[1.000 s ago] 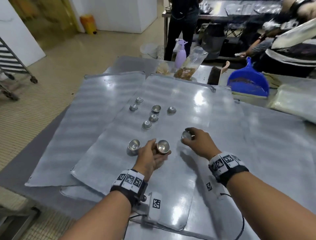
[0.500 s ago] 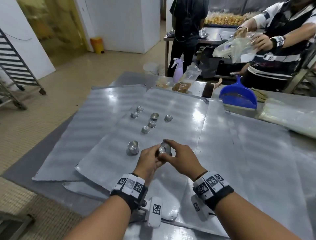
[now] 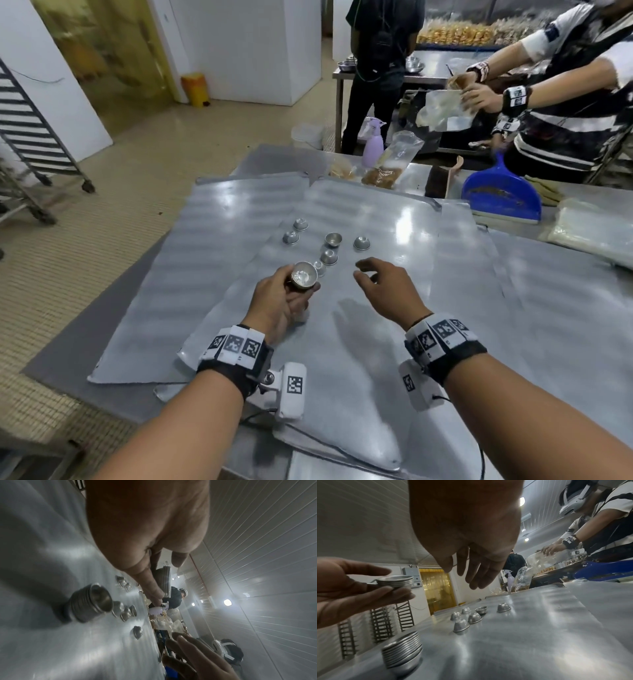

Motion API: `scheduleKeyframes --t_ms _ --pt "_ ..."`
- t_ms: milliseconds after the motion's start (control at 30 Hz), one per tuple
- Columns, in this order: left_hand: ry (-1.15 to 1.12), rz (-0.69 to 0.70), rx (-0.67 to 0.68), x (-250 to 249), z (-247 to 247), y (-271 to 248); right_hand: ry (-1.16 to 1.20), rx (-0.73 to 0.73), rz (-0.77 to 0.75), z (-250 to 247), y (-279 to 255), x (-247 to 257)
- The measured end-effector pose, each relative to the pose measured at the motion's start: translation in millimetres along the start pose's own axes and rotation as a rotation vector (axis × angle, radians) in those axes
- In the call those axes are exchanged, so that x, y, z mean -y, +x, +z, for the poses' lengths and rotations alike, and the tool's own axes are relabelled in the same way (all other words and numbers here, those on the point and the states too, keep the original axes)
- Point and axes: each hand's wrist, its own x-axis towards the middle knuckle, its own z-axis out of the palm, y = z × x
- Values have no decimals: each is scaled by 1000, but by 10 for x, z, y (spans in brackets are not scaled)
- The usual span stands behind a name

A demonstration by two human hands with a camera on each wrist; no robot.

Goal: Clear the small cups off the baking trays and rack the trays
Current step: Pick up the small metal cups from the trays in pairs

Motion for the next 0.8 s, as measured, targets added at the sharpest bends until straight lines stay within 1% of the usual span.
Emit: scheduleKeyframes --t_ms 167,267,500,667,733,800 --pt "10 -60 15 -320 -364 443 -95 81 32 346 471 124" --pt "12 -102 16 -418 -551 687 -193 145 58 599 695 140" --pt "157 -213 66 -345 -796 1100 -374 267 102 990 1027 113" --pt "175 -281 100 -302 -838 1250 -490 362 56 1143 1137 121" --pt "191 -294 122 -291 -843 1287 -495 379 68 1194 1159 102" --pt "201 -304 141 -283 -842 1324 -462 357 86 1215 1151 83"
